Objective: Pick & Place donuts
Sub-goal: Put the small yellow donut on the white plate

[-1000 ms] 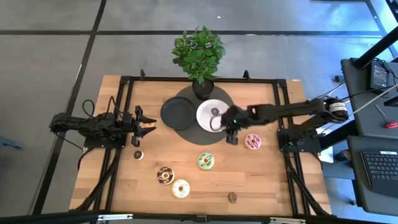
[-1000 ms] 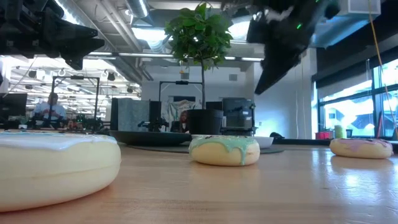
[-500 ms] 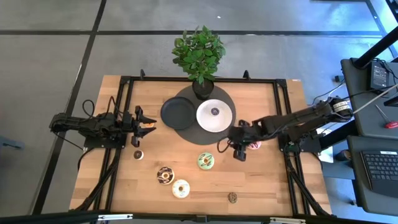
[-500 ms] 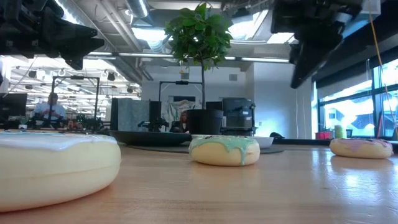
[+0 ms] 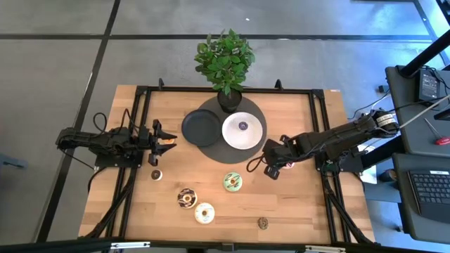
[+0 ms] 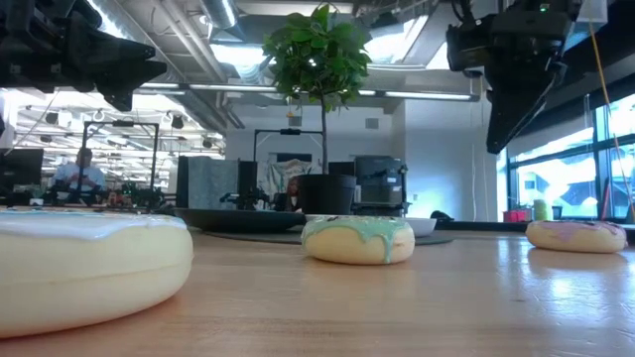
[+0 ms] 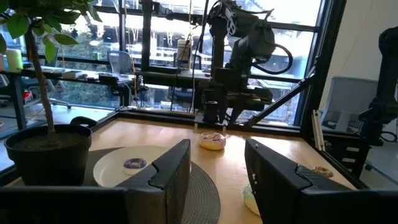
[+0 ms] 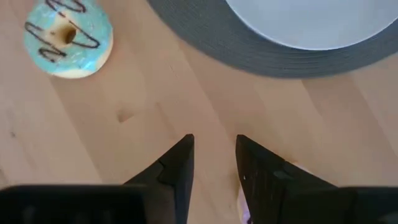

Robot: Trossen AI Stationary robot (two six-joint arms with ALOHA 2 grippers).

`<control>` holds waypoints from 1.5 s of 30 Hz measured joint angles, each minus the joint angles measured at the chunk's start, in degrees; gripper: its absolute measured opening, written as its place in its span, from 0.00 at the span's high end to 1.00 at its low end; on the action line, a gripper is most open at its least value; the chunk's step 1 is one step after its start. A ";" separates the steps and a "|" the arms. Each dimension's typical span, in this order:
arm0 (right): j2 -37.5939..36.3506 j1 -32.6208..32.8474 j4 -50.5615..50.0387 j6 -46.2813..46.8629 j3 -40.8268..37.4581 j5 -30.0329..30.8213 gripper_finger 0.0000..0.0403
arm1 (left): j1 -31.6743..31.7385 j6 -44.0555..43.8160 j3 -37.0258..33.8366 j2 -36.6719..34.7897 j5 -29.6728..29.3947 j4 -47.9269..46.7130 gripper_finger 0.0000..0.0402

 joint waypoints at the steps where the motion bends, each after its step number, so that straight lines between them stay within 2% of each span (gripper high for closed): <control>1: 0.00 0.01 -0.02 0.32 0.00 -0.61 0.70 | 0.00 0.00 -0.02 0.01 -0.34 0.02 0.63; 8: 0.00 0.85 0.19 0.98 0.00 -1.57 0.70 | 0.00 -0.02 -0.02 0.00 -5.83 -0.01 0.64; 12: 0.02 0.83 1.17 1.07 0.00 1.85 0.70 | 0.00 -2.63 -0.01 0.01 -6.95 -0.04 0.64; 16: -0.34 0.83 1.30 -6.73 -0.73 1.96 0.70 | 0.00 -3.02 -0.02 0.09 -8.24 -0.20 0.64; 20: -3.24 -0.11 3.80 -7.50 -3.70 1.82 0.70 | 0.02 -3.07 0.12 0.64 -9.30 -1.41 0.64; 22: -4.88 -0.58 5.96 -7.93 -5.86 1.98 0.70 | 0.02 -3.71 1.33 1.47 -9.47 -5.28 0.64; 24: -6.53 -1.04 8.67 -7.88 -7.50 1.89 0.70 | 0.00 -6.29 3.33 2.51 -11.10 -11.69 0.64; 28: -8.12 -2.21 10.88 -9.16 -8.61 1.82 0.70 | 0.00 -13.71 8.57 5.72 -17.96 -27.70 0.64; 33: -8.33 -4.21 14.73 -11.62 -8.61 1.78 0.70 | 0.02 -28.99 13.77 11.13 -21.16 -44.04 0.64; 40: -8.15 -6.81 17.95 -17.04 -8.61 1.74 0.70 | 1.97 -42.07 14.01 21.29 -22.02 -48.82 0.64; 45: -8.15 -8.61 17.91 -17.69 -8.61 1.76 0.70 | 6.27 -46.86 14.01 28.24 -17.59 -48.86 0.64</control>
